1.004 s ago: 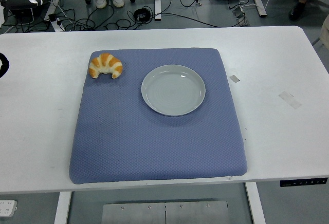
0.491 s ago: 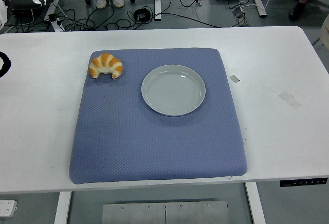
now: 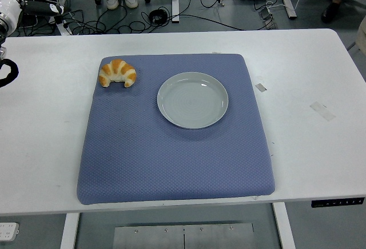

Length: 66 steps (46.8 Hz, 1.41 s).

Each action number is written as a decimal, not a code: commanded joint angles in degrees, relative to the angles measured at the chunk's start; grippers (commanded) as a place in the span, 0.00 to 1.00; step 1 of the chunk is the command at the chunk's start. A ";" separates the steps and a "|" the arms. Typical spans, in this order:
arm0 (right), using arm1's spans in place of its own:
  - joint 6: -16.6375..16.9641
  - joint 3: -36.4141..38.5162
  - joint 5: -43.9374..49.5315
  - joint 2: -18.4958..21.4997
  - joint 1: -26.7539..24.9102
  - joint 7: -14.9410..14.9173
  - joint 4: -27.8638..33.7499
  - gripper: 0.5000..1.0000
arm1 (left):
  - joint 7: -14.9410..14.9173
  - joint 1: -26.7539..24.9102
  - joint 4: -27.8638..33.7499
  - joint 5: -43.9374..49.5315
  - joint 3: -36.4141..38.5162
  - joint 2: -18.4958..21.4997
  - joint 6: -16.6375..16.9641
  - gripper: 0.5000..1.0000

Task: Place the bread on the plate

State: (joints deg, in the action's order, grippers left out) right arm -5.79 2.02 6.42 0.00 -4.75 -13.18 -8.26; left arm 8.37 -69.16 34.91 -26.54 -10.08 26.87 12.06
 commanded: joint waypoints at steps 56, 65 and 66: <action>-0.01 0.00 0.00 0.00 0.00 0.00 0.00 1.00 | -4.32 -1.51 9.21 -9.50 13.33 -3.67 3.23 0.96; -0.01 0.00 0.00 0.00 0.00 0.00 0.00 1.00 | -4.32 -0.19 9.30 -10.99 14.82 -5.52 5.16 0.96; -0.01 0.00 0.00 0.00 0.00 0.00 0.00 1.00 | -4.32 -0.10 9.47 -11.26 15.18 -5.52 5.60 0.96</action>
State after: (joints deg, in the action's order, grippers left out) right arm -5.81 2.02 6.42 0.00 -4.76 -13.19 -8.26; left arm 4.07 -69.71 44.14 -36.92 4.16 21.48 16.55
